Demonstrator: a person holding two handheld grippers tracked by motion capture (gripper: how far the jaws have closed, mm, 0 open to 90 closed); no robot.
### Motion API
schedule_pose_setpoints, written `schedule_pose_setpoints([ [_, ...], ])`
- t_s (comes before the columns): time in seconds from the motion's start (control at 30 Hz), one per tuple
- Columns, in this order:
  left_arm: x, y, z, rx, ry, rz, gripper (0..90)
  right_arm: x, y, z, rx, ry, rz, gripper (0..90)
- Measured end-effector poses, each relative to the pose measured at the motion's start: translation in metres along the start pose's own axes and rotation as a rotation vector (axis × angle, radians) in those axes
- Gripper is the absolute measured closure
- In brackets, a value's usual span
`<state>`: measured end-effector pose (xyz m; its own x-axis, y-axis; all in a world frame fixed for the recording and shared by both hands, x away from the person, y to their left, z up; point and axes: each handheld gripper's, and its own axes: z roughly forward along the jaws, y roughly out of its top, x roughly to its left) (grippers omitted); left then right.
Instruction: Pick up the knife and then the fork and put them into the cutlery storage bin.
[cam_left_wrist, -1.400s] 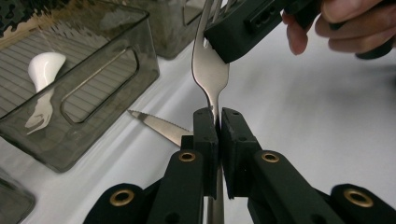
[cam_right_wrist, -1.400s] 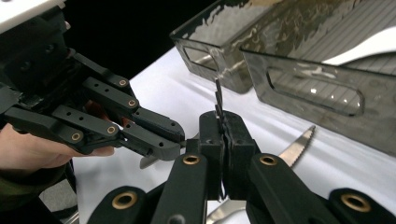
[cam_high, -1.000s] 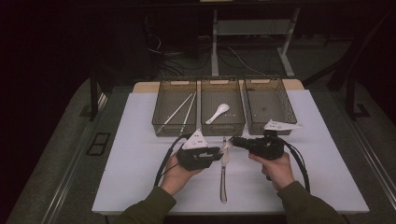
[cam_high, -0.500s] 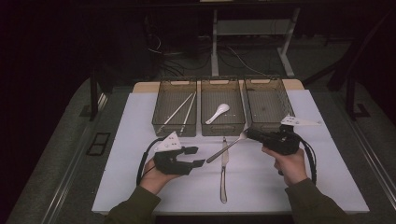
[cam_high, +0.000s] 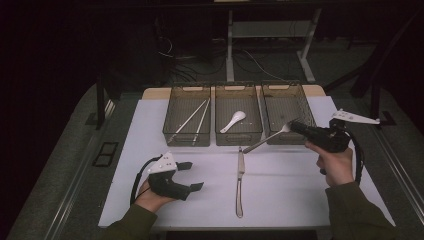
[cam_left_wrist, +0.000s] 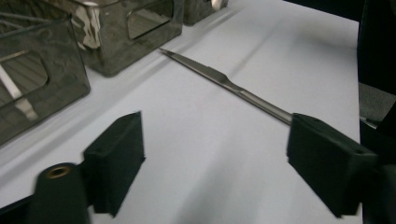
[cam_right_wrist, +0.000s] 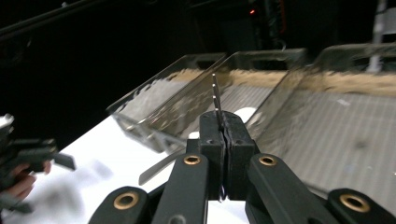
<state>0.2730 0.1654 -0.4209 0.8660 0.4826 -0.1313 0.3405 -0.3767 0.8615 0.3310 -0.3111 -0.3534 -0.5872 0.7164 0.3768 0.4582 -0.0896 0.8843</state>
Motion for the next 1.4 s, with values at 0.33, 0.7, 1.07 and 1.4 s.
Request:
schedule_pose_setpoints([
  [0.33, 0.002, -0.007, -0.001, 0.024, 0.035, -0.035, 0.0, -0.029, 0.029, -0.018, -0.046, -0.11, 0.013, 88.0],
  [0.7, 0.002, -0.007, 0.001, 0.03, 0.019, -0.037, 0.0, -0.059, 0.051, -0.022, -0.047, -0.237, 0.021, 88.0],
  [1.07, 0.002, -0.007, 0.003, 0.036, 0.005, -0.04, 0.0, -0.077, 0.047, 0.008, 0.113, -0.303, -0.002, 87.9],
  [1.4, 0.001, -0.007, 0.004, 0.049, -0.003, -0.037, 0.0, -0.091, 0.047, 0.039, 0.23, -0.327, 0.005, 87.7],
])
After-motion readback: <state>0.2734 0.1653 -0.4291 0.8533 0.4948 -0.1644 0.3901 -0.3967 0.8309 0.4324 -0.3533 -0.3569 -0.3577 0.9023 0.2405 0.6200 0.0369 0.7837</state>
